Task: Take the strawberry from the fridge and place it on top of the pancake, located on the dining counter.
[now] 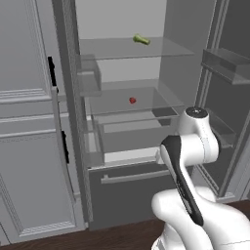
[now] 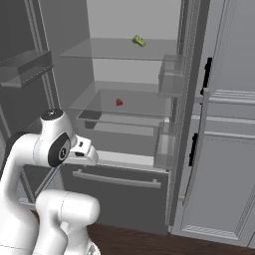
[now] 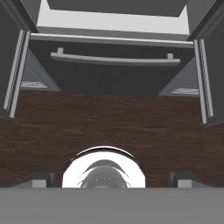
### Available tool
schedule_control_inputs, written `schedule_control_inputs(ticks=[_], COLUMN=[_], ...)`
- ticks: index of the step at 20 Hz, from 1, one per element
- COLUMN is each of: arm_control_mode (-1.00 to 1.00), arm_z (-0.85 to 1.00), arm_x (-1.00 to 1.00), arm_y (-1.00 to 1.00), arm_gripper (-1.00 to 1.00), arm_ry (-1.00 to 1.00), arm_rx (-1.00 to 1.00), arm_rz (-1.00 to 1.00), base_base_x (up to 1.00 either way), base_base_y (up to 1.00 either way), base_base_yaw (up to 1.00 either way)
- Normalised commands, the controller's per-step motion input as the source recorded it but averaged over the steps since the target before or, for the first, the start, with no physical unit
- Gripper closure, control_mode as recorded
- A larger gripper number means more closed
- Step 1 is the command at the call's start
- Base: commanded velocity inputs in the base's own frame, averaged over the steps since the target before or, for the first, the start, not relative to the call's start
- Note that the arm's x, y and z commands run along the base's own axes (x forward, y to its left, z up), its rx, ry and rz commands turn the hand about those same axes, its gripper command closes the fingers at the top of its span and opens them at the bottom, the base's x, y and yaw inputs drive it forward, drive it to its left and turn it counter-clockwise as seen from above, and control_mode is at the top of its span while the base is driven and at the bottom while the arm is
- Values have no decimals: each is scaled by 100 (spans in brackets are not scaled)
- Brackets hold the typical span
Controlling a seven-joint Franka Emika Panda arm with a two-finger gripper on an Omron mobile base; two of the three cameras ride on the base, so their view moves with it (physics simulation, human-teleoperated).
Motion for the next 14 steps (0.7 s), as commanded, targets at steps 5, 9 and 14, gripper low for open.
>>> schedule_control_inputs(ticks=[5,9,14], arm_control_mode=[100,100,100], arm_z=[0,0,0], arm_x=[0,0,0], arm_y=[0,0,0], arm_gripper=[-100,-100,-100], arm_ry=[0,0,0], arm_rx=[0,0,0], arm_rz=[0,0,0], base_base_x=[46,48,49], base_base_y=[0,0,0], base_base_yaw=[0,0,0])
